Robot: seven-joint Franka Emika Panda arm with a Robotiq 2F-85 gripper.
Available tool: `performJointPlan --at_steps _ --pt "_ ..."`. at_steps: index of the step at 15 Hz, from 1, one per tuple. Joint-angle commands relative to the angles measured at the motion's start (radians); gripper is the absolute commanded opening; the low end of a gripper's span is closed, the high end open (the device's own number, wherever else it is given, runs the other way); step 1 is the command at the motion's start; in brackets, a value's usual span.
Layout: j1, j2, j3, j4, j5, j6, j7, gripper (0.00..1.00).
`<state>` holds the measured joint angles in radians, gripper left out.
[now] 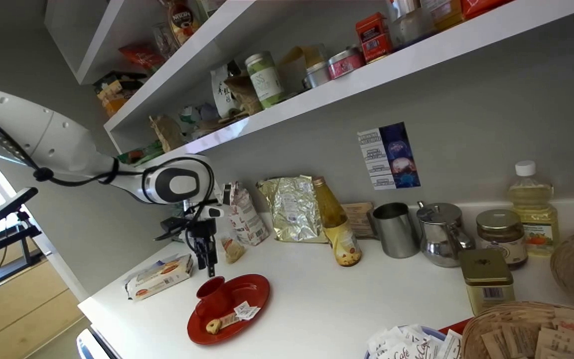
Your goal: Put the orange cup on the orange plate
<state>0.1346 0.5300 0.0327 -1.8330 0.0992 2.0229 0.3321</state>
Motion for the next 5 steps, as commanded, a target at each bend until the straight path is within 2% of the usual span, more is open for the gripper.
performJointPlan --at_steps 1,5 --pt "0.000 -0.028 -0.002 -0.012 0.002 -0.004 0.000 1.00" --pt "0.002 -0.011 -0.002 -0.011 0.002 -0.003 -0.001 1.00"
